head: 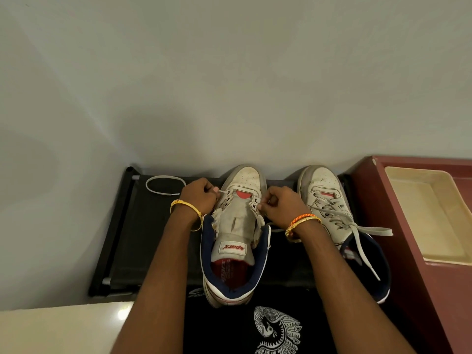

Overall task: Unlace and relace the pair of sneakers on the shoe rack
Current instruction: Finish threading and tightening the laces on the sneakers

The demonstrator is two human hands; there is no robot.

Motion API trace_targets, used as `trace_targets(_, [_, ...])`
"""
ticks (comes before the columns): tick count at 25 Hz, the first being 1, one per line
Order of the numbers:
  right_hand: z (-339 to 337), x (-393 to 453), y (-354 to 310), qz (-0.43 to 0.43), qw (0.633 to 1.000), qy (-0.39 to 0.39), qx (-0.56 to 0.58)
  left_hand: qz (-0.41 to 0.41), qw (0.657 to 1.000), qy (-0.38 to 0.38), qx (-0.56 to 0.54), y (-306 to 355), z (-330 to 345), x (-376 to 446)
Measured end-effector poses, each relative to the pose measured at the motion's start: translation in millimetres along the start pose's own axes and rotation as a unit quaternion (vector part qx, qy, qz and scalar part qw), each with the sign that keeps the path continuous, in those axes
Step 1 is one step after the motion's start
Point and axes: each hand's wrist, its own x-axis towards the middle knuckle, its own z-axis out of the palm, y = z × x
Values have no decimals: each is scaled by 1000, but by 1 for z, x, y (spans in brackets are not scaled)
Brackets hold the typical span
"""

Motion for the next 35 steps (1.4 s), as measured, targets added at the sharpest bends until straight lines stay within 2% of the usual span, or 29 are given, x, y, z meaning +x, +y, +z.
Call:
trace_targets(3, [2, 2, -1, 0, 999, -18, 48, -96, 988, -4, -117, 3, 0, 4])
trace_targets(6, [5, 2, 0, -3, 999, 6, 45, -198, 959, 11, -201, 3, 1, 8])
trace_targets(9, [7, 9, 2, 16, 1000, -6, 24, -225, 939, 25, -261, 10, 2, 5])
trace_targets(13, [1, 12, 5, 72, 994, -46, -74, -144, 950, 43, -273, 11, -1, -5])
trace_targets(14, [-4, 9, 3, 78, 995, -53, -26, -123, 956, 41, -263, 12, -7, -11])
trace_targets(16, [-25, -3, -8, 110, 981, -54, 153, -73, 964, 18, -255, 21, -27, -31])
trace_targets(18, [-62, -17, -30, 125, 952, -28, 277, -24, 965, 2, -261, 42, -49, -54])
trace_targets(21, [-124, -41, -78, 77, 893, -47, 441, 45, 971, -4, -234, 86, -83, -86])
trace_targets(22, [-143, -50, -94, 51, 898, -45, 434, 65, 972, -6, -224, 103, -93, -95])
trace_targets(24, [-172, -71, -121, -4, 937, -23, 348, 95, 975, -15, -200, 133, -111, -118])
trace_targets(26, [-195, -88, -143, -43, 955, -1, 295, 119, 977, -11, -179, 159, -128, -140])
trace_targets(30, [-220, -116, -172, -76, 953, 35, 290, 156, 968, -15, -196, 197, -151, -175])
trace_targets(35, [-246, -143, -202, -90, 937, 34, 336, 193, 960, -45, -198, 235, -168, -213])
